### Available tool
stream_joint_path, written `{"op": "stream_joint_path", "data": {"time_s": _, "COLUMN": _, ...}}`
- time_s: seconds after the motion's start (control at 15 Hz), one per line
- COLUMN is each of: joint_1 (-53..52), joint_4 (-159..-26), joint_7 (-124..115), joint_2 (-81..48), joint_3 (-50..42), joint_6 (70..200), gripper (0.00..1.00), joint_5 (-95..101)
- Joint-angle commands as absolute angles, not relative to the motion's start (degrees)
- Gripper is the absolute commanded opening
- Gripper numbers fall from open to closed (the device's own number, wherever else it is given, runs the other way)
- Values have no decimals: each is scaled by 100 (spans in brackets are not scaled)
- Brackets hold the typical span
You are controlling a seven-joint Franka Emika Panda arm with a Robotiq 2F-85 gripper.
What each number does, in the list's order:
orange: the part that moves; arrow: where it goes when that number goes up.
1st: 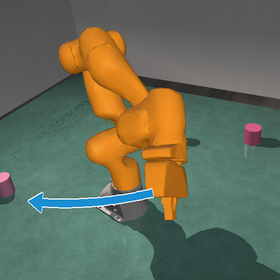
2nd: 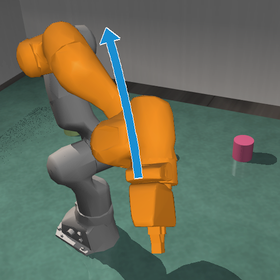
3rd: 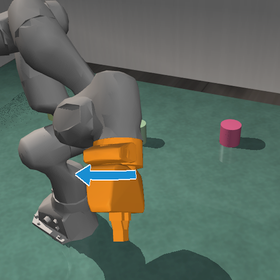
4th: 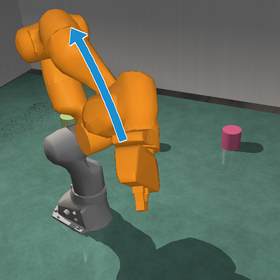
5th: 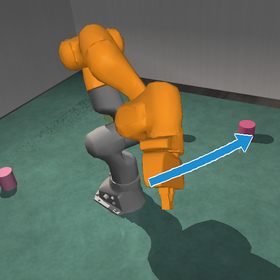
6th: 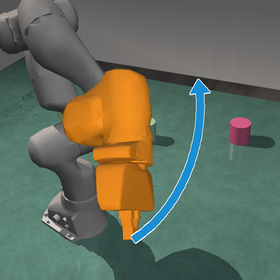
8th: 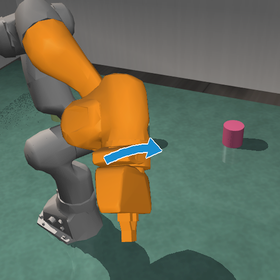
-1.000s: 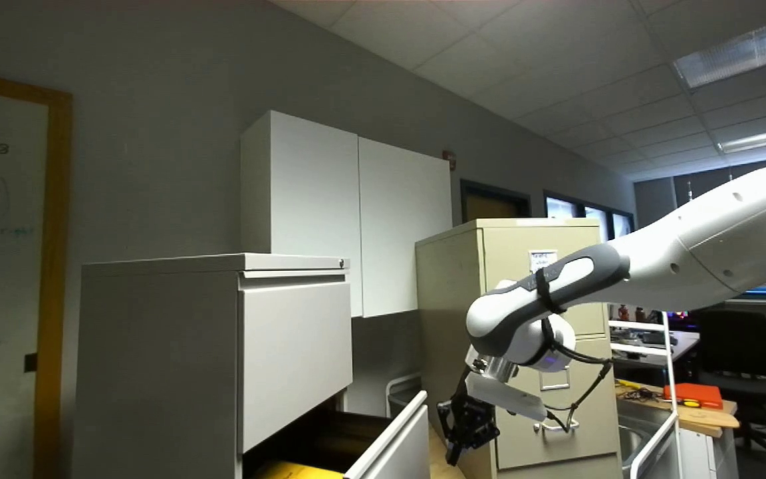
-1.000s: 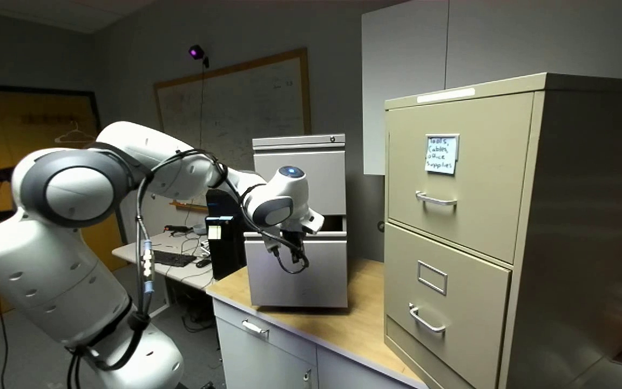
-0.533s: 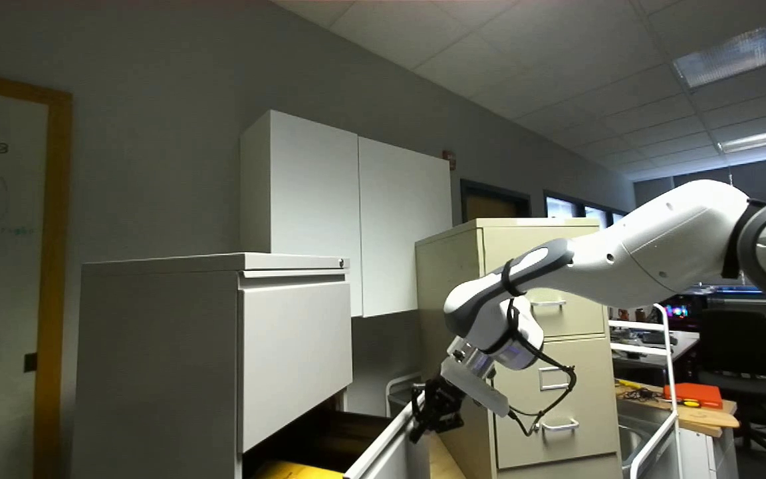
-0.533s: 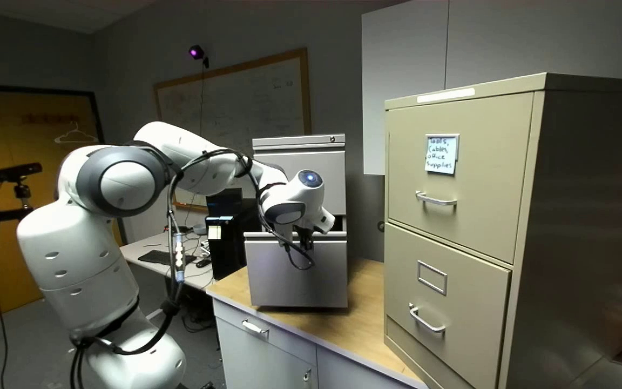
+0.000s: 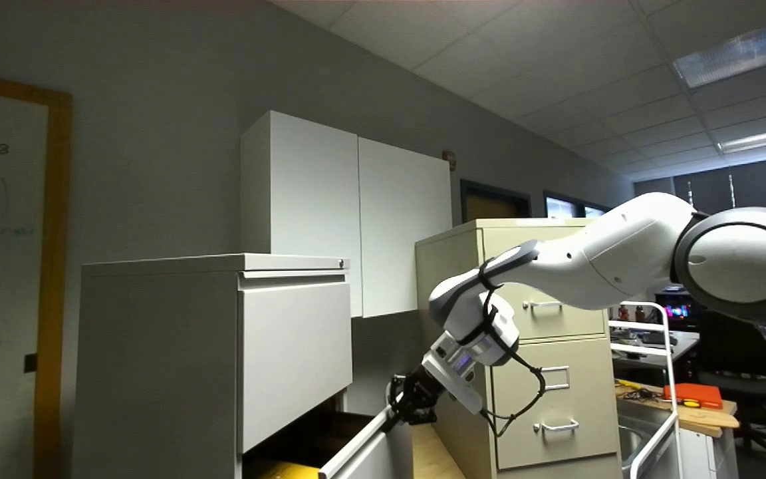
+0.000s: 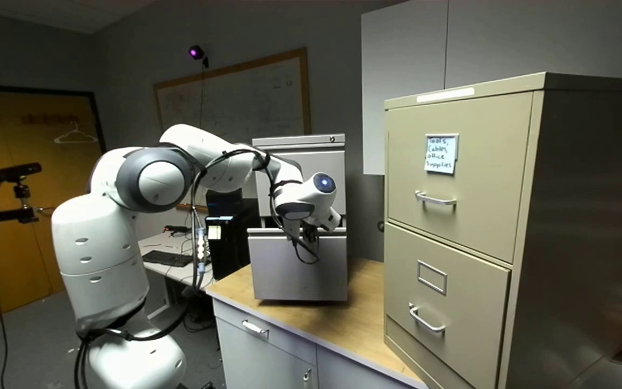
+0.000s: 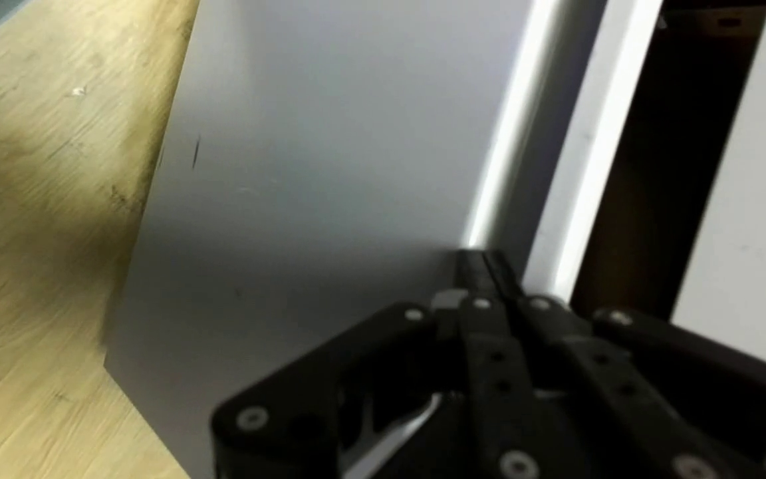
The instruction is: Close the bottom drawer of the left cabinet
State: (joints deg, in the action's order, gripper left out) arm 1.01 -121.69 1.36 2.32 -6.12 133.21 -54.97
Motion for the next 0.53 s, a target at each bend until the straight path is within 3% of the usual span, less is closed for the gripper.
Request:
{"op": "stream_joint_path", "data": {"time_s": 0.0, "joint_1": 95, "joint_4": -11236, "joint_7": 228, "joint_2": -428, "joint_3": -418, "joint_6": 13073, "gripper": 3, "joint_5": -5911}}
{"op": "stream_joint_path", "data": {"time_s": 0.47, "joint_1": 161, "joint_4": -10003, "joint_7": 95, "joint_2": -1430, "joint_3": -234, "joint_6": 12730, "gripper": 3, "joint_5": -5840}}
